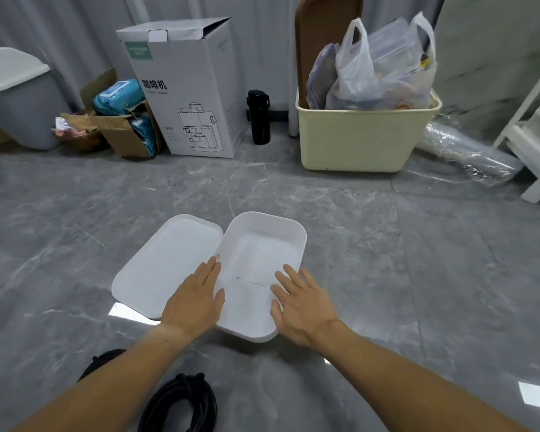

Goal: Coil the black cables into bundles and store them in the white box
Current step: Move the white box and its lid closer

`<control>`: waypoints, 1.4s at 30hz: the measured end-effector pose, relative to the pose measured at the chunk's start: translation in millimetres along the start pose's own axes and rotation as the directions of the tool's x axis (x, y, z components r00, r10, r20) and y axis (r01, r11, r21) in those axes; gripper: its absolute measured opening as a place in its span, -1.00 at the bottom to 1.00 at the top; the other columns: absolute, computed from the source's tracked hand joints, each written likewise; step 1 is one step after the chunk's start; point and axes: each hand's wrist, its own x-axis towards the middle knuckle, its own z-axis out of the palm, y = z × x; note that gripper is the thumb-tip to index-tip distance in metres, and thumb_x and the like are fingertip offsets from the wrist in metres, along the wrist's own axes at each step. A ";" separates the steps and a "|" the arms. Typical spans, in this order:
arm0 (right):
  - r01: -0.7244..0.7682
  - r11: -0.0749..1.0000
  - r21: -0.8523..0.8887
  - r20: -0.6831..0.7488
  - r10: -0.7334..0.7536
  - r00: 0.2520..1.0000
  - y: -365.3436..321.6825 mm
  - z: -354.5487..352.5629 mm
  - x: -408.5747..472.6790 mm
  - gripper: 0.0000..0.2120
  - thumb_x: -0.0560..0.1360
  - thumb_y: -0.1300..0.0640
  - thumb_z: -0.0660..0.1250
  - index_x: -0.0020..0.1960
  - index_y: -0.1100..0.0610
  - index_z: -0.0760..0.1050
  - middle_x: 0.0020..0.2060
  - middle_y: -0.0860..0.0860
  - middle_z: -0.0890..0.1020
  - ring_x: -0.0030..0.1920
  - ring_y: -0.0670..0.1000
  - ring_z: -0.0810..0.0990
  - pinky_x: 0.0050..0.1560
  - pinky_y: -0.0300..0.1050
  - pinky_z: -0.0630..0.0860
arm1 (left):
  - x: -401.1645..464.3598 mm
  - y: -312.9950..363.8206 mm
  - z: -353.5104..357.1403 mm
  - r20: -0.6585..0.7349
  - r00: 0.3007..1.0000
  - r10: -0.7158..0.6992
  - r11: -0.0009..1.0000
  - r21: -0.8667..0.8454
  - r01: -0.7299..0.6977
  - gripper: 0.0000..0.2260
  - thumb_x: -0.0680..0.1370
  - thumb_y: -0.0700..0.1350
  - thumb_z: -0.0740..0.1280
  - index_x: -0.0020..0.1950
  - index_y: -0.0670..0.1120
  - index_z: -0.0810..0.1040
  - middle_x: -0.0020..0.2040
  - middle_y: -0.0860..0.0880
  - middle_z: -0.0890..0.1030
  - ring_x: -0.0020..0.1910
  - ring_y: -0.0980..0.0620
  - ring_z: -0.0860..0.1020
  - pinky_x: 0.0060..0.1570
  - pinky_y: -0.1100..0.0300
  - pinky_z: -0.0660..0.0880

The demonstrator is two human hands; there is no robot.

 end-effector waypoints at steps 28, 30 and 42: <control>-0.182 0.983 0.023 0.027 0.181 0.983 135.3 2.5 -112.1 -0.40 0.67 0.04 -0.11 0.61 0.20 -0.25 0.60 0.07 -0.27 0.58 0.01 -0.33 0.45 -0.14 -0.41 | -37.3 147.2 21.7 0.109 0.971 0.214 0.977 -0.016 -0.214 -0.43 0.68 0.08 0.07 0.62 -0.08 -0.02 0.64 0.04 -0.04 0.49 -0.03 0.27 0.39 0.10 0.32; -0.202 0.979 0.009 0.033 0.202 0.979 147.3 3.5 -122.3 -0.40 0.67 0.03 -0.11 0.61 0.20 -0.26 0.59 0.07 -0.28 0.58 0.00 -0.33 0.44 -0.15 -0.42 | -38.0 161.7 22.9 0.112 0.967 0.230 0.973 -0.011 -0.230 -0.43 0.68 0.08 0.07 0.62 -0.08 -0.03 0.64 0.04 -0.04 0.47 -0.04 0.29 0.37 0.11 0.33; -0.305 0.952 -0.021 0.069 0.306 0.950 211.0 -2.2 -160.9 -0.39 0.67 0.05 -0.09 0.61 0.19 -0.26 0.59 0.04 -0.28 0.58 -0.02 -0.32 0.48 -0.15 -0.37 | -29.1 234.5 30.1 0.172 0.929 0.328 0.945 -0.044 -0.325 -0.43 0.68 0.08 0.06 0.62 -0.09 -0.04 0.64 -0.01 0.01 0.51 -0.06 0.23 0.46 0.11 0.22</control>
